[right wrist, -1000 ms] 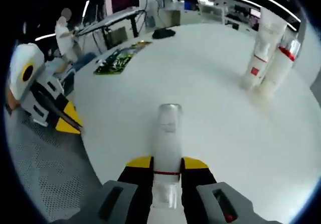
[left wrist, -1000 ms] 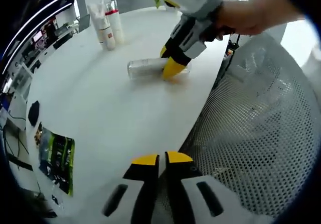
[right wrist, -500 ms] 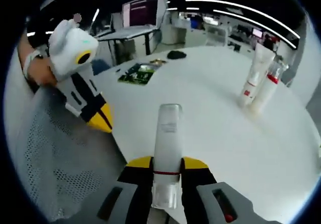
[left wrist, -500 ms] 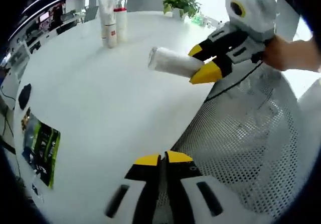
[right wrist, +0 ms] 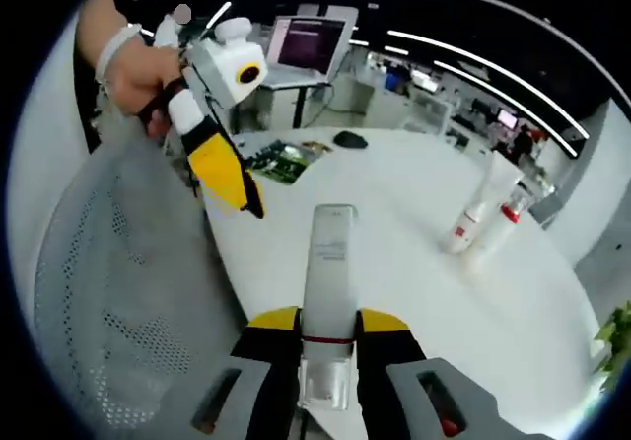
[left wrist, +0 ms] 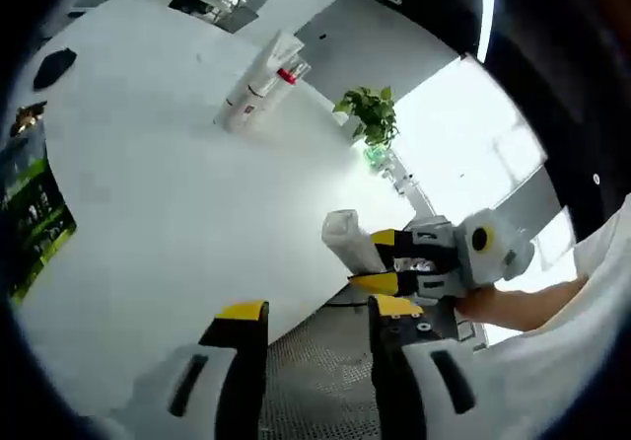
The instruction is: Arrange the skincare products in the storage area until every visible bottle or jar stands upright without overlapping.
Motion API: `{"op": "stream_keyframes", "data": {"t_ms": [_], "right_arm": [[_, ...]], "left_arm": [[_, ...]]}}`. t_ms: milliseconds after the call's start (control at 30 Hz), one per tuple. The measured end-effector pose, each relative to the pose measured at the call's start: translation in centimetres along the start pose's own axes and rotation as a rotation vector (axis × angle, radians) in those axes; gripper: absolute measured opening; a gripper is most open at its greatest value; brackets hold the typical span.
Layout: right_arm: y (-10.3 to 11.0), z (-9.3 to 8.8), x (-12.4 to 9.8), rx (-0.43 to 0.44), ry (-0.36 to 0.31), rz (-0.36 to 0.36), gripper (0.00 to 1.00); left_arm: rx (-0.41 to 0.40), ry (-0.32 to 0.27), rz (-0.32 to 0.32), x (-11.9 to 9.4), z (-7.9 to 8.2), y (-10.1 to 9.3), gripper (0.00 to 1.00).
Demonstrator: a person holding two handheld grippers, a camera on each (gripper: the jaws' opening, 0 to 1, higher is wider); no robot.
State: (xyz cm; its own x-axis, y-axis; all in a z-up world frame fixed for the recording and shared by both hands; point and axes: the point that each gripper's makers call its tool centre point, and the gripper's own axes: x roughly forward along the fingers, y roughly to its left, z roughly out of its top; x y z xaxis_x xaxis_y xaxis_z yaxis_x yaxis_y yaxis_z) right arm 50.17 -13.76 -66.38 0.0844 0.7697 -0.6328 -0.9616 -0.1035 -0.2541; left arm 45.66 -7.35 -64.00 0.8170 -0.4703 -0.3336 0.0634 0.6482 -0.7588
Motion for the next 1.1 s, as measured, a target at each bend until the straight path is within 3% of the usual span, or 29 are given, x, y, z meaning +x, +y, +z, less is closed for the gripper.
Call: {"op": "stream_keyframes", "data": {"t_ms": [100,133,267,333,400,467,500,567,667,700,733,867,900,1100], "right_arm": [[0.1,1.3,-0.3,-0.025,-0.049,0.023,0.17],[0.1,1.7,-0.4,-0.049,-0.061,0.028,0.17],[1.0,4.0,-0.8,-0.148,-0.112,0.109,0.17],[1.8,4.7,-0.9,-0.17,-0.128,0.163,0.17],[2.4,5.3,-0.9,-0.267,-0.124,0.195,0.17],[3.3,5.5,-0.9,-0.32,-0.113,0.246,0.17],[3.6,5.9,-0.9,-0.364,-0.122,0.257,0.17],[4.0,6.5,-1.1,-0.375,-0.124,0.266,0.17],[4.6,7.4,-1.2,-0.376,-0.141,0.3,0.17],[4.8,7.5,-1.1,-0.388,-0.143,0.307,0.17],[5.2,7.7,-1.1,-0.403,-0.138,0.328,0.17],[5.2,7.6,-1.1,-0.403,-0.129,0.359,0.17],[5.1,7.7,-1.2,-0.398,-0.135,0.36,0.17],[5.1,8.0,-1.0,-0.361,-0.123,0.379,0.17]], "left_arm": [[-0.071,-0.127,-0.059,0.0,2.4,-1.9,0.53],[-0.136,-0.18,-0.091,0.0,3.3,-2.6,0.56],[-0.291,-0.256,-0.166,0.1,4.2,-3.7,0.65],[-0.265,-0.221,-0.154,0.5,3.4,-3.5,0.67],[-0.227,-0.193,-0.149,0.6,2.9,-3.6,0.63],[-0.248,-0.173,-0.174,0.8,2.7,-4.0,0.58],[-0.254,-0.155,-0.19,0.9,2.4,-4.3,0.55],[-0.241,-0.099,-0.216,1.2,1.4,-4.8,0.49],[-0.23,-0.022,-0.245,1.3,0.2,-5.8,0.32],[-0.208,-0.018,-0.254,1.4,0.0,-6.2,0.25],[-0.189,-0.006,-0.231,1.4,-0.2,-5.8,0.27],[-0.26,-0.01,-0.259,1.1,0.0,-5.7,0.25],[-0.312,-0.002,-0.266,1.0,0.1,-5.8,0.25],[-0.267,-0.022,-0.273,0.8,0.4,-5.6,0.23]]}}
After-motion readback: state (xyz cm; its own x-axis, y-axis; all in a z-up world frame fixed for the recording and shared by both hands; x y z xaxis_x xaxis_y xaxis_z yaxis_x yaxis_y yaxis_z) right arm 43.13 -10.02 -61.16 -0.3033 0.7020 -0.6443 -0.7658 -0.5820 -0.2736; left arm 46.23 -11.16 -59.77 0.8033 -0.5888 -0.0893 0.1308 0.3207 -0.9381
